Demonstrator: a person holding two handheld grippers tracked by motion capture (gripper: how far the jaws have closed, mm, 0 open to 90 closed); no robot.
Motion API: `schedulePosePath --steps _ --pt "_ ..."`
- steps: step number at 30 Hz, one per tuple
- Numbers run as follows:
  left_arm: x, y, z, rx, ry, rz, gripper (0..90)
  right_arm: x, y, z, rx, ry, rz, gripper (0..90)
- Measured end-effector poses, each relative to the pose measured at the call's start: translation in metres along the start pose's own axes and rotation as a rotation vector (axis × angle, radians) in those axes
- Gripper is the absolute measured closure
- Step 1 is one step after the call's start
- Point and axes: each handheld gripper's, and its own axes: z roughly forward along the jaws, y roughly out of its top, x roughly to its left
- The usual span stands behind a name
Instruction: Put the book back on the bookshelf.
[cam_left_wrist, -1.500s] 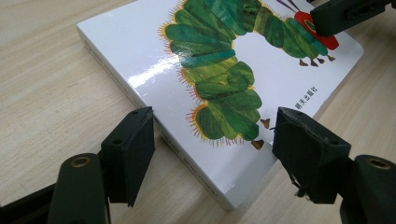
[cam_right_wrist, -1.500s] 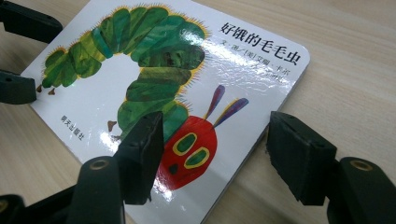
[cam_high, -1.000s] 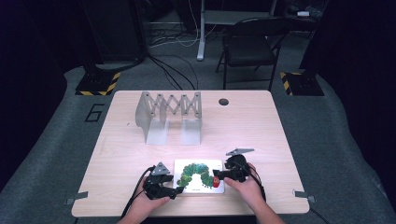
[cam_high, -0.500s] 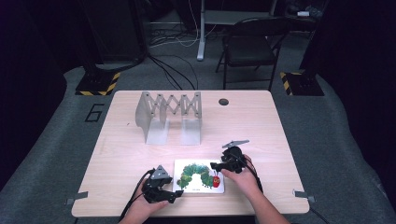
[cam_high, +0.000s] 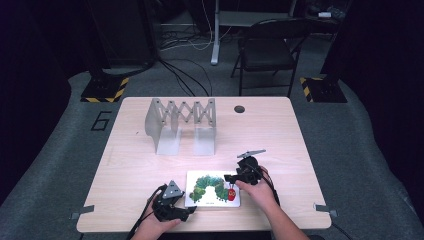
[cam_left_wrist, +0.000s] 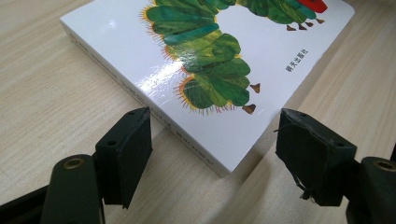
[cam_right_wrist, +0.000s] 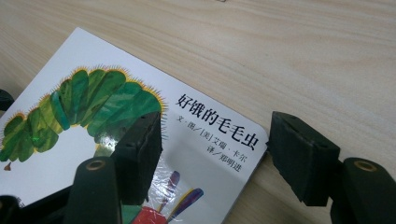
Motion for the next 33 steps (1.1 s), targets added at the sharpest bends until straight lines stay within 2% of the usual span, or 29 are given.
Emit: schedulePosePath --steps 2,3,4,7,9,14,17,20,23,28,29,33 --pt "0.0 0.0 0.0 0.0 -0.001 0.003 26.9 -0.001 0.0 0.001 0.009 -0.003 -0.012 34.5" --pt "-0.001 0.0 0.001 -0.001 0.016 0.012 26.9 0.0 0.0 0.002 0.011 -0.003 -0.013 34.5" --pt "-0.002 0.0 0.001 -0.003 0.011 0.012 27.0 0.0 0.0 0.002 0.015 -0.006 -0.011 34.5" --pt "-0.006 0.0 0.003 -0.007 0.036 0.02 26.8 0.0 0.0 0.004 0.019 -0.01 -0.013 34.6" --pt "-0.006 0.0 0.003 0.001 0.041 0.043 26.5 0.0 0.0 0.004 0.017 -0.011 -0.017 34.6" --pt "-0.006 0.0 0.004 -0.011 0.037 0.024 25.9 0.0 0.0 0.004 0.013 -0.015 -0.017 34.4" --pt "-0.006 0.0 0.003 -0.002 0.036 0.038 25.7 0.0 0.0 0.004 0.015 -0.015 -0.008 34.4" --pt "-0.008 -0.001 0.004 -0.006 0.034 0.026 24.8 0.0 0.0 0.003 0.016 -0.012 -0.002 34.8" --pt "-0.008 -0.001 0.004 -0.005 0.04 0.037 23.1 0.0 0.0 0.002 0.016 -0.009 0.013 35.2" --pt "-0.009 0.0 0.004 0.005 0.043 0.055 21.6 0.001 0.0 0.001 0.007 -0.012 0.011 35.4" --pt "-0.01 -0.001 0.005 -0.002 0.048 0.043 21.3 0.001 0.0 0.001 0.007 -0.012 0.011 35.4" --pt "-0.01 -0.001 0.005 -0.003 0.049 0.046 21.2 0.001 0.0 0.0 0.006 -0.014 0.005 36.5"
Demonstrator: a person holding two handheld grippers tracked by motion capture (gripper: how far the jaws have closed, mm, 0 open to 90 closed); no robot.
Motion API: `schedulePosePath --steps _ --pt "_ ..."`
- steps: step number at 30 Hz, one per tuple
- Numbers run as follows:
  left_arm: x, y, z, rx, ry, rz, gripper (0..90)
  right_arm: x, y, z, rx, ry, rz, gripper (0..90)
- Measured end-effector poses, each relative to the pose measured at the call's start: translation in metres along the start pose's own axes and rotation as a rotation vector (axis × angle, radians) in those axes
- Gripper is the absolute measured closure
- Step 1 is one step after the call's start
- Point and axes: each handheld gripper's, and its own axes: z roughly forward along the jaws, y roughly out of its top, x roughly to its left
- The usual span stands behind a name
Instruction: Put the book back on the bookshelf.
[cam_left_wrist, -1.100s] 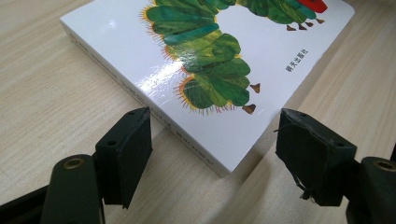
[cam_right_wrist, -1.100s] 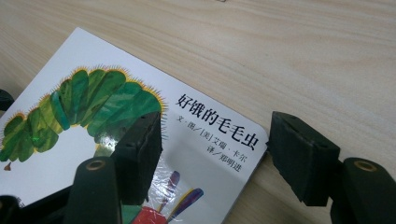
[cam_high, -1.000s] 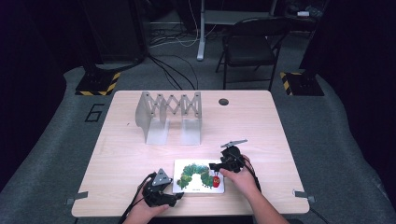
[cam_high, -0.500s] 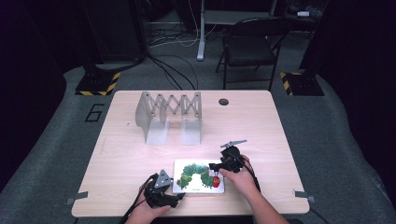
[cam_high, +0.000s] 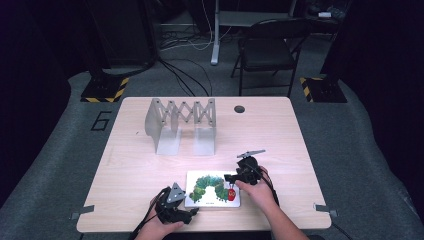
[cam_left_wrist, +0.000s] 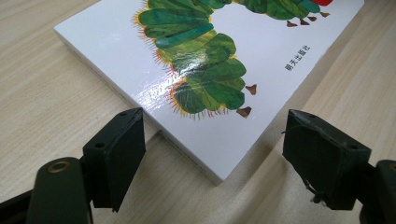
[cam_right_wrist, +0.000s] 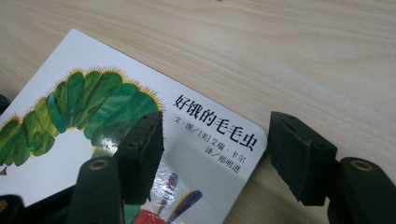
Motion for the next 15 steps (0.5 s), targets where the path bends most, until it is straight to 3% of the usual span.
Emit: schedulePosePath --steps 1,6,9,15 --pt "0.0001 0.0001 -0.0001 0.001 0.0 0.003 21.2 0.0014 -0.0001 -0.0011 0.013 0.0 0.022 36.9" --pt "-0.0001 0.0001 -0.0003 0.005 -0.006 0.001 20.7 0.0007 0.0009 -0.0025 -0.001 0.002 0.018 37.1" --pt "-0.0015 -0.0003 0.0007 -0.002 0.015 0.008 19.6 0.0012 0.0018 -0.0046 -0.008 0.0 0.01 37.1" --pt "-0.0026 -0.0004 0.0009 0.003 0.016 0.005 18.8 0.0019 0.0032 -0.0088 -0.019 0.012 0.028 37.5"
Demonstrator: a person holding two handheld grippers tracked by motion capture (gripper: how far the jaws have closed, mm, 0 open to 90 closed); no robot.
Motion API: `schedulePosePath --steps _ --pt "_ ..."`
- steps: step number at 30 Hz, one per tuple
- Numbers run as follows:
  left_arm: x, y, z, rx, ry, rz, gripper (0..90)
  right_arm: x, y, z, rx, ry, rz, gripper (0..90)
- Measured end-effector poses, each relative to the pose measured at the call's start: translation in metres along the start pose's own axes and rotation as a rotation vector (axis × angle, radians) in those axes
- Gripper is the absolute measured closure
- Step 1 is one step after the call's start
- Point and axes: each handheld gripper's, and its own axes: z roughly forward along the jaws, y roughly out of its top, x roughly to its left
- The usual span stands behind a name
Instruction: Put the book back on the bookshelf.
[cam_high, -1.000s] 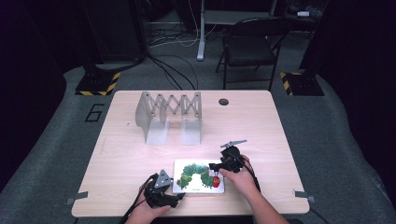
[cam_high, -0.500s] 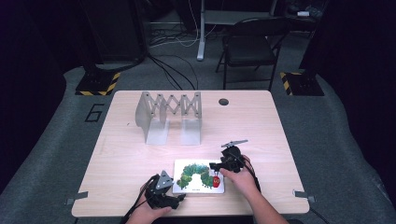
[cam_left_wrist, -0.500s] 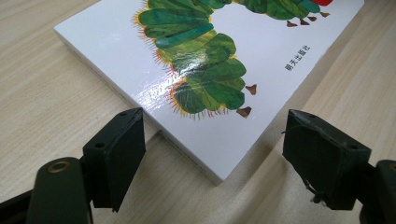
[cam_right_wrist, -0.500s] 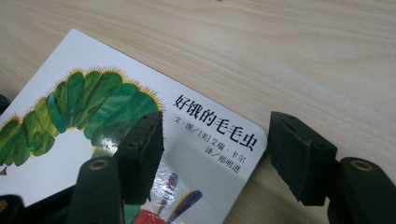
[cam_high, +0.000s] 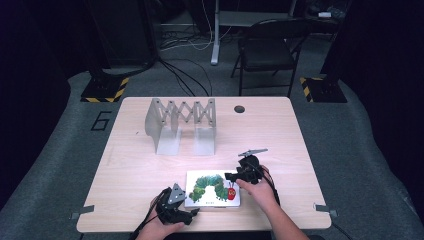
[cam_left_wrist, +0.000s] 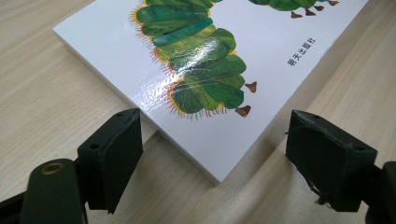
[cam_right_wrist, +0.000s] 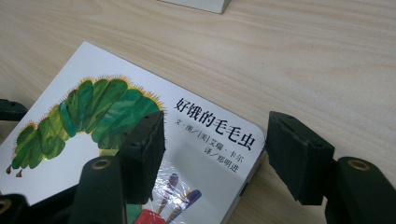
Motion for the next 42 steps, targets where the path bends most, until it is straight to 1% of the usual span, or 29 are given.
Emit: schedulePosePath --steps 1,4,5,7,8,9,11,14,18,19,20,21,22,23,24,25,26,28,29,30,31,32,33,35,37,38,39,40,42 --pt "0.0 0.0 0.0 0.0 0.006 0.003 18.7 -0.001 0.0 0.0 -0.009 0.003 -0.012 37.5" --pt "-0.001 0.001 0.0 0.011 0.004 0.011 18.7 -0.001 0.0 -0.001 -0.012 0.006 0.0 37.7" --pt "-0.002 0.001 0.001 0.0 0.019 0.01 18.6 -0.001 0.0 -0.002 -0.006 0.007 0.01 37.8" --pt "-0.003 0.001 0.001 0.016 0.026 0.025 17.6 0.001 0.001 -0.003 0.004 0.01 0.036 38.0" --pt "-0.003 0.001 0.001 0.024 0.02 0.031 16.9 -0.001 0.001 -0.003 -0.007 0.011 0.02 38.0" --pt "-0.004 0.001 0.002 0.018 0.031 0.029 16.3 -0.001 0.001 -0.003 -0.008 0.011 0.019 38.1" --pt "-0.004 0.002 0.002 0.023 0.031 0.027 15.6 0.001 0.002 -0.005 0.002 0.007 0.024 38.1" --pt "-0.004 0.002 0.003 0.018 0.037 0.03 15.2 0.001 0.003 -0.004 -0.008 0.005 0.017 38.3" --pt "-0.006 0.002 0.004 0.02 0.044 0.011 13.2 0.002 0.005 -0.006 0.001 0.009 0.011 39.1" --pt "-0.006 0.003 0.004 0.019 0.047 0.008 13.0 0.002 0.006 -0.008 0.006 0.01 0.022 39.4" --pt "-0.006 0.003 0.004 0.025 0.039 0.008 12.8 0.003 0.007 -0.009 0.011 0.012 0.034 39.5" --pt "-0.006 0.003 0.005 0.021 0.051 0.005 12.3 0.002 0.007 -0.009 0.006 0.016 0.029 39.9" --pt "-0.006 0.004 0.005 0.032 0.044 0.013 11.4 0.001 0.008 -0.009 0.0 0.02 0.019 40.1" --pt "-0.006 0.004 0.006 0.031 0.05 0.012 10.5 0.002 0.009 -0.01 0.006 0.021 0.037 40.3" --pt "-0.006 0.005 0.006 0.039 0.045 0.012 9.8 0.002 0.009 -0.011 0.002 0.021 0.035 40.4" --pt "-0.007 0.005 0.006 0.038 0.048 0.012 9.3 0.002 0.01 -0.012 0.002 0.022 0.029 40.5" --pt "-0.008 0.005 0.007 0.037 0.059 0.007 8.5 0.003 0.01 -0.013 0.01 0.023 0.041 40.6" --pt "-0.008 0.005 0.009 0.028 0.061 0.003 6.4 0.003 0.011 -0.013 0.004 0.022 0.025 40.6" --pt "-0.009 0.005 0.009 0.034 0.068 -0.001 5.6 0.004 0.012 -0.014 0.014 0.023 0.034 40.7" --pt "-0.008 0.006 0.009 0.036 0.071 0.0 5.0 0.004 0.012 -0.015 0.012 0.021 0.022 40.7" --pt "-0.008 0.006 0.009 0.036 0.071 0.0 4.7 0.006 0.013 -0.015 0.015 0.021 0.036 40.7" --pt "-0.008 0.007 0.009 0.049 0.061 0.001 4.3 0.005 0.013 -0.015 0.014 0.023 0.029 40.8" --pt "-0.009 0.007 0.011 0.03 0.075 -0.014 4.1 0.005 0.013 -0.015 0.013 0.024 0.023 40.8" --pt "-0.009 0.008 0.011 0.047 0.08 -0.015 3.7 0.005 0.014 -0.017 0.015 0.027 0.029 41.0" --pt "-0.008 0.008 0.012 0.039 0.08 -0.013 3.0 0.006 0.014 -0.017 0.012 0.031 0.027 41.0" --pt "-0.008 0.009 0.012 0.05 0.071 -0.015 2.6 0.006 0.015 -0.019 0.017 0.035 0.032 41.0" --pt "-0.008 0.009 0.013 0.041 0.081 -0.018 2.4 0.006 0.015 -0.019 0.015 0.037 0.03 41.0" --pt "-0.008 0.009 0.013 0.045 0.078 -0.018 2.2 0.006 0.016 -0.019 0.005 0.037 0.018 41.0" --pt "-0.008 0.01 0.013 0.043 0.084 -0.019 2.1 0.006 0.016 -0.02 0.004 0.038 0.022 41.0"
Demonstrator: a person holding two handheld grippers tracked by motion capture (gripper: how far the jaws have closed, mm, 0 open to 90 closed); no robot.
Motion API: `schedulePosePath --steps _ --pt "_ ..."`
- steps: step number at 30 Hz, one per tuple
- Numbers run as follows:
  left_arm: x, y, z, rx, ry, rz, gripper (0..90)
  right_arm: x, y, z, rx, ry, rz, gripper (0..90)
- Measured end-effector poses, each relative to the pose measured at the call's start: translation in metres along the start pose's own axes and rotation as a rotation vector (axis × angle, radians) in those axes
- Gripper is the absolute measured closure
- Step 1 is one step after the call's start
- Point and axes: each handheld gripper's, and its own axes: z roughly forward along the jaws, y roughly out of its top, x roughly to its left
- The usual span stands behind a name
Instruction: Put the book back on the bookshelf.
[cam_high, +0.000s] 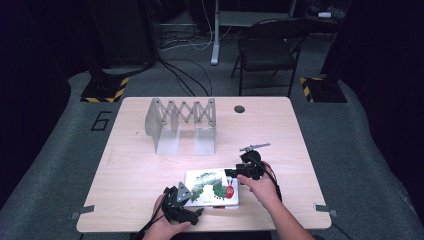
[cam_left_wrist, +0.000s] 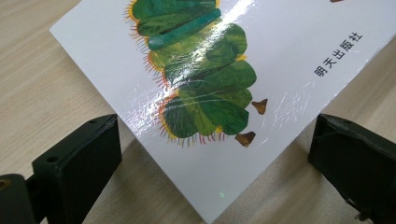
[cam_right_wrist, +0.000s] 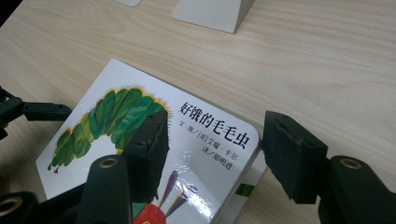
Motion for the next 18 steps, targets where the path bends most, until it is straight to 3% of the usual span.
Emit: schedulePosePath --steps 5,7,14,18 --pt "-0.0003 0.0017 0.0012 0.007 0.012 -0.01 1.3 0.004 0.0024 -0.0039 0.009 -0.004 0.017 41.0" --pt "-0.0005 0.0028 0.002 0.015 0.013 -0.016 0.7 0.004 0.0033 -0.0035 -0.008 -0.007 -0.008 41.0" --pt "0.0013 0.0049 0.0023 0.032 0.012 -0.002 0.0 0.0068 0.0052 -0.0057 -0.002 -0.014 -0.012 41.0" --pt "0.0007 0.0055 0.0036 0.027 0.021 -0.021 0.0 0.0086 0.0058 -0.0062 0.004 -0.017 -0.014 41.0"
